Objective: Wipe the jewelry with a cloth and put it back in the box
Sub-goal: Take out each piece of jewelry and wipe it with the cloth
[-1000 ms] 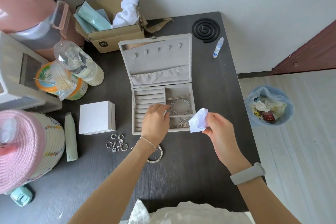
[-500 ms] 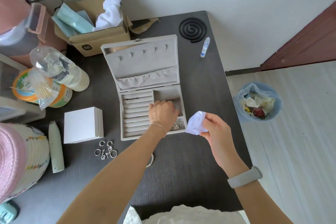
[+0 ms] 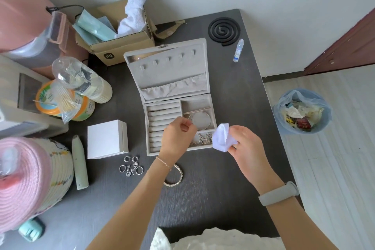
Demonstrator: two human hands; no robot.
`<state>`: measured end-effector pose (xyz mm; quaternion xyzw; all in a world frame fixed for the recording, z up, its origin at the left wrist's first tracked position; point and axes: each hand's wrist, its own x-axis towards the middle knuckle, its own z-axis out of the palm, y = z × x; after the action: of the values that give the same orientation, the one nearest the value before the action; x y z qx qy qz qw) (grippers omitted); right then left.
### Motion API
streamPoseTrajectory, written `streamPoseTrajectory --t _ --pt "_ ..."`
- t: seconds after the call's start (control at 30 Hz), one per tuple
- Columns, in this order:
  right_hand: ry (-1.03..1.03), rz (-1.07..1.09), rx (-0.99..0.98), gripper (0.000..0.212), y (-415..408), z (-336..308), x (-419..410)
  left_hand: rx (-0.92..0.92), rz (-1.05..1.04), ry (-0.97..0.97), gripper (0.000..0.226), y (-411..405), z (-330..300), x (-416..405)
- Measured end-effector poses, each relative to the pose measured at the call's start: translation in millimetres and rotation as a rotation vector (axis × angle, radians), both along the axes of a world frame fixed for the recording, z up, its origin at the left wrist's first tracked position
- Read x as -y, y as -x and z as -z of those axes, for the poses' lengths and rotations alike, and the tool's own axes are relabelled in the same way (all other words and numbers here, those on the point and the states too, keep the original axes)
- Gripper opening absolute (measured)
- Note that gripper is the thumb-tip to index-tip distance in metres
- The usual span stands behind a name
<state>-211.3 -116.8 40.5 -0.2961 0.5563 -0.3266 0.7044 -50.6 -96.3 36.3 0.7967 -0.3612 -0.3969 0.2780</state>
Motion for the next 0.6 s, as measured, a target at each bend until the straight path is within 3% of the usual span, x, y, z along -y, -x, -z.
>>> streamPoseTrajectory --t 0.13,0.27,0.43,0.6 --pt "0.017 -0.012 -0.031 0.016 -4.5 -0.2 -0.4 -0.262 -0.060 0.073 0.010 -2.2 -15.0 -20.3" --pt "0.063 -0.056 0.004 0.020 -8.3 -8.5 -5.0 -0.388 -0.048 0.168 0.017 8.9 -23.9 -34.1" --pt "0.292 -0.086 -0.132 0.030 -12.3 -20.4 -9.6 -0.405 0.018 0.244 0.015 12.9 -37.0 -42.9" --pt "0.548 -0.312 -0.240 0.031 -17.6 -40.4 -14.1 -0.382 0.035 0.291 0.010 7.6 -49.0 -47.0"
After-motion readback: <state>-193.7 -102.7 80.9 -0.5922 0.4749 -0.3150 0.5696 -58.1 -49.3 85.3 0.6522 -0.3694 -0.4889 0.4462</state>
